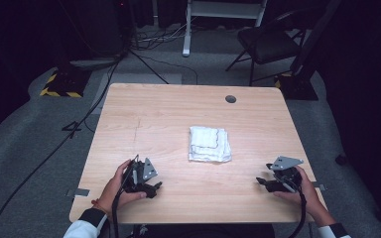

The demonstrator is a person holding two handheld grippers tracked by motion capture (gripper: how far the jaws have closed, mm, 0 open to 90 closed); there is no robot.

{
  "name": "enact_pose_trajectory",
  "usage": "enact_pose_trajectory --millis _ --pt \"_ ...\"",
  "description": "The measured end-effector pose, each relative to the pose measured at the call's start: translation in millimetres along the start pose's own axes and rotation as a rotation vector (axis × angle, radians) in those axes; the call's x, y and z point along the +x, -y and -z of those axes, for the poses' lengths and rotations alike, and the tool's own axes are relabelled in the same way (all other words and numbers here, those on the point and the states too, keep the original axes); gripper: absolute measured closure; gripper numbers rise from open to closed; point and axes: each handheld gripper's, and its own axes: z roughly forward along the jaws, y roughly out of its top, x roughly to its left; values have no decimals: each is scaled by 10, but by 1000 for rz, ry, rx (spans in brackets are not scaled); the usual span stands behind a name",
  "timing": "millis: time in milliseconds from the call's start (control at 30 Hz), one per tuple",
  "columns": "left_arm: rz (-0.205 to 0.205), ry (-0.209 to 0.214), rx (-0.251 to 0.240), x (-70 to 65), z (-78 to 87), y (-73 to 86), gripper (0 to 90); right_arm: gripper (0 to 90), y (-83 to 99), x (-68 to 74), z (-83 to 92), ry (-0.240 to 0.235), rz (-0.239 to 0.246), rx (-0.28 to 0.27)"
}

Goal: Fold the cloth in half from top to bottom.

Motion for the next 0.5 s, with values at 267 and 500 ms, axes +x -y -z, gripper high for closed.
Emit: enact_pose_trajectory --millis 267,500 --pt "90 56 -24 129 80 231 164 295 313 -154 138 -17 -119 -43" --pt "232 76 -102 331 171 610 158 252 664 -271 287 -3 -206 -87"
